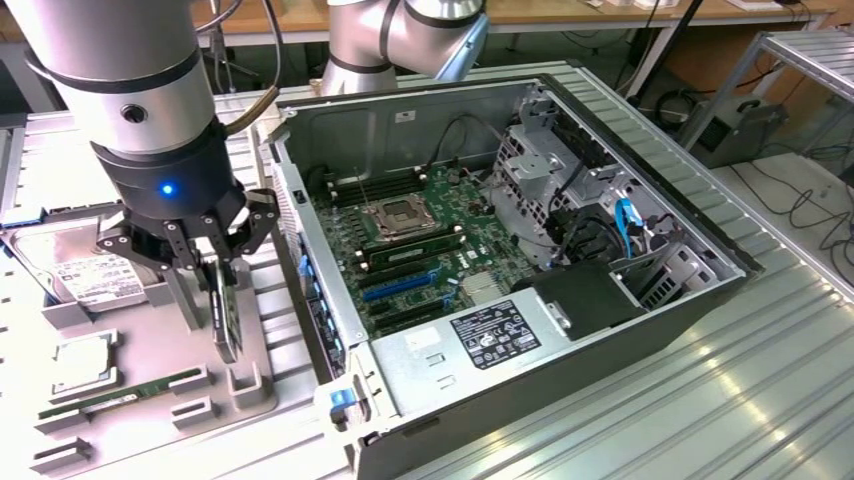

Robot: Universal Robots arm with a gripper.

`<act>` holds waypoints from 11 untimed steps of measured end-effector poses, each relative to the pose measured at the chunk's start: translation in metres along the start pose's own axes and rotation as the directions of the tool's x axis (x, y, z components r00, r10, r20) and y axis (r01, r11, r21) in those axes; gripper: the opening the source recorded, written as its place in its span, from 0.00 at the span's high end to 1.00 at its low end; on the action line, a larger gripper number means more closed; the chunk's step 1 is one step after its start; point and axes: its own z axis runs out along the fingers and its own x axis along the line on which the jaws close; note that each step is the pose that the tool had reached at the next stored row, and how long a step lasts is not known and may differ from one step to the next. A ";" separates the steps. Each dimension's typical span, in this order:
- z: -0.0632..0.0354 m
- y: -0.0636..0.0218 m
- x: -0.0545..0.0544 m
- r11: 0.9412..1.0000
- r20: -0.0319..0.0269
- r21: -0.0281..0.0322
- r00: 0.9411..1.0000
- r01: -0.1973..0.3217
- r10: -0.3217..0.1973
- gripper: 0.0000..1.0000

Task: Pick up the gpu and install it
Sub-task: 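Pick up the gpu and move the gpu toward the slot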

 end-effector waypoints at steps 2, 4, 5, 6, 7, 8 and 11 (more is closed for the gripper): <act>-0.0006 0.0000 0.000 1.000 0.000 0.000 1.000 0.000 0.000 0.74; -0.0011 0.0000 0.000 1.000 0.000 0.000 1.000 0.000 0.000 0.74; -0.0013 0.0000 0.000 1.000 0.000 0.000 1.000 0.000 0.000 0.74; -0.0015 0.0000 0.000 1.000 0.000 0.000 1.000 0.000 0.000 0.74; -0.0017 0.0000 0.000 1.000 0.000 0.000 1.000 0.000 0.000 0.74; -0.0019 0.0000 0.000 1.000 0.000 0.000 1.000 0.000 0.000 0.74; -0.0026 0.0000 0.000 1.000 0.000 0.000 1.000 0.000 0.000 0.74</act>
